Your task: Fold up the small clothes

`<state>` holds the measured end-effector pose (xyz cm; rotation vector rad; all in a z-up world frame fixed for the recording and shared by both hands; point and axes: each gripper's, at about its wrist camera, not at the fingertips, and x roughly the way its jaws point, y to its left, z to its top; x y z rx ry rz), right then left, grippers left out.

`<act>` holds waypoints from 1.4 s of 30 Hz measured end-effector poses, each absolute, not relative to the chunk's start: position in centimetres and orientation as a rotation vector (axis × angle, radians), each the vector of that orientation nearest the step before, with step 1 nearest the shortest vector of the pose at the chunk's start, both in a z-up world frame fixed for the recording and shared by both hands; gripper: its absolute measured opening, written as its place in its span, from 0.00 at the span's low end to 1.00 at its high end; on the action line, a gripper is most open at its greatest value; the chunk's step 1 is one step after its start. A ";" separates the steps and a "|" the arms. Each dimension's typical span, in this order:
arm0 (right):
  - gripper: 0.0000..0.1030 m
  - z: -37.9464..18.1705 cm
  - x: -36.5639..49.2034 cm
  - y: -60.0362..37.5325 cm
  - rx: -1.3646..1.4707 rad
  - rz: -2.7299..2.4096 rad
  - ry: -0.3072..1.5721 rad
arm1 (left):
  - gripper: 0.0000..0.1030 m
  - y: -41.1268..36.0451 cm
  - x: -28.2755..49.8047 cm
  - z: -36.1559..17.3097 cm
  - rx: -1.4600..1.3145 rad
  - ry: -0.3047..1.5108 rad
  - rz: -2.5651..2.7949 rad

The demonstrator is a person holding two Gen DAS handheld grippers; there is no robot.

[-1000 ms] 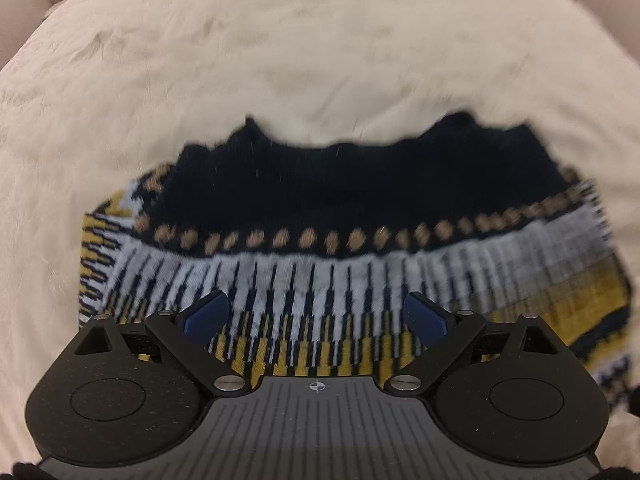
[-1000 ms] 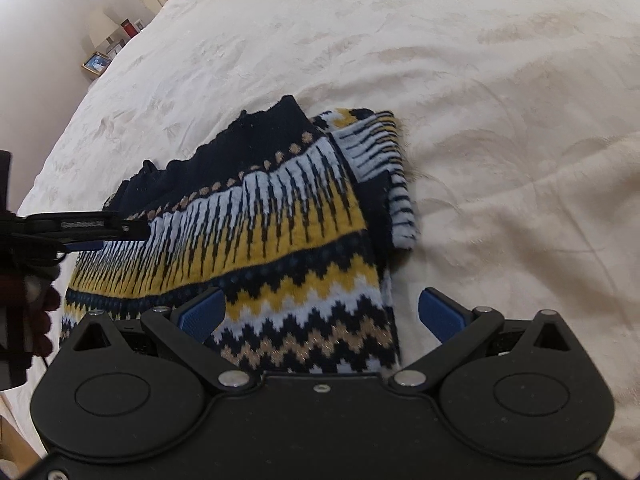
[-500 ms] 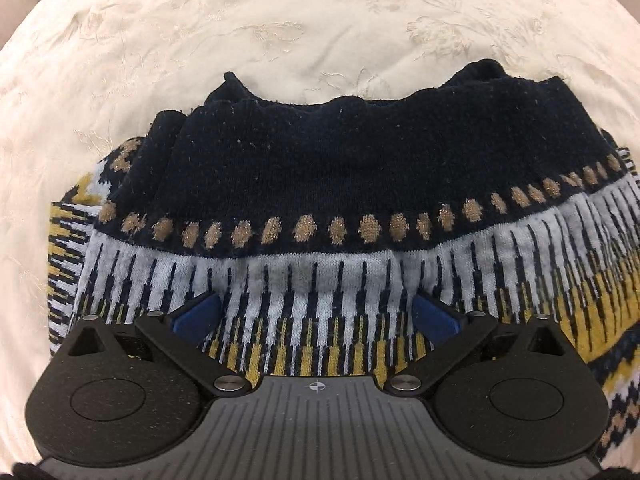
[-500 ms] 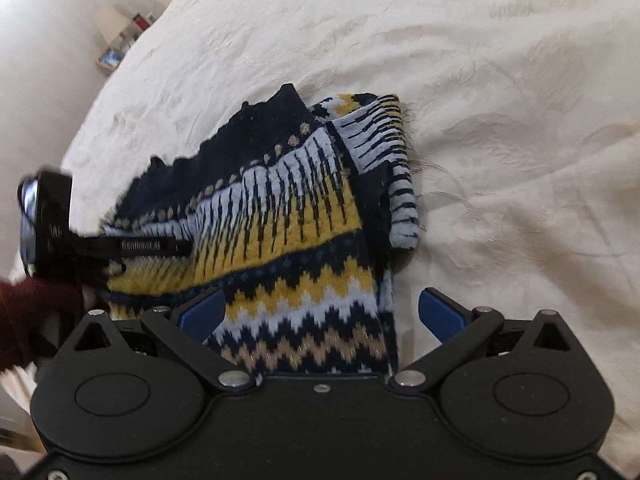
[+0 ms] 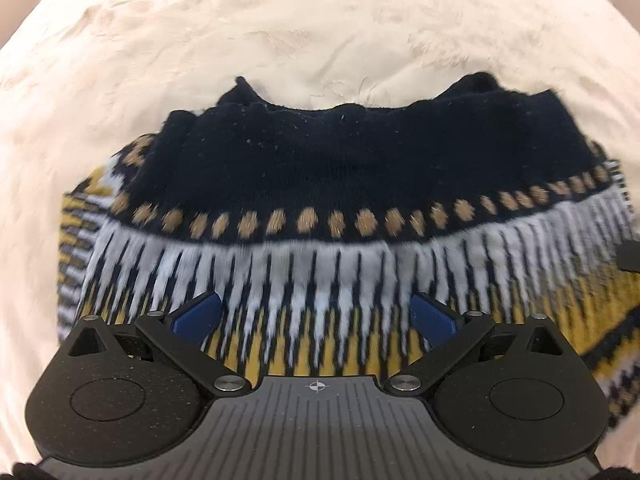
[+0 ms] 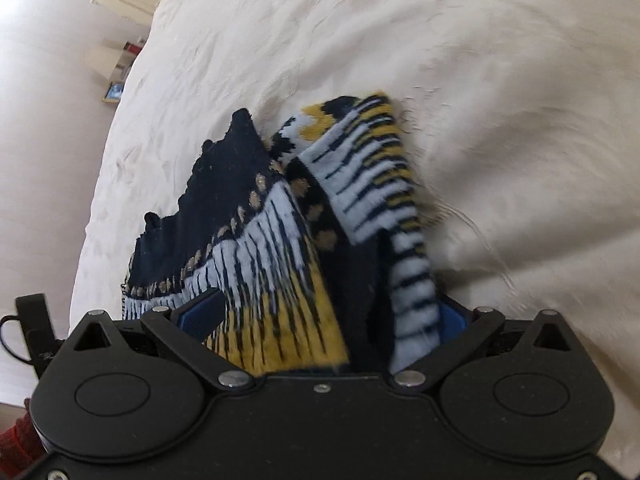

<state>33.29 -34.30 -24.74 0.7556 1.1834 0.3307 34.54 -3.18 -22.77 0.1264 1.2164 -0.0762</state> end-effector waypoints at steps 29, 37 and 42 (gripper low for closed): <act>0.48 -26.3 33.3 -35.5 0.833 0.575 1.177 | 1.00 -5.1 26.9 -25.7 0.184 1.243 -0.048; 0.40 -22.1 32.5 -33.5 0.631 0.515 1.145 | 0.99 -3.5 28.1 -24.2 0.137 1.287 -0.087; 0.39 -19.4 31.9 -31.9 0.594 0.476 1.131 | 0.99 -0.1 27.5 -21.4 0.040 1.234 -0.097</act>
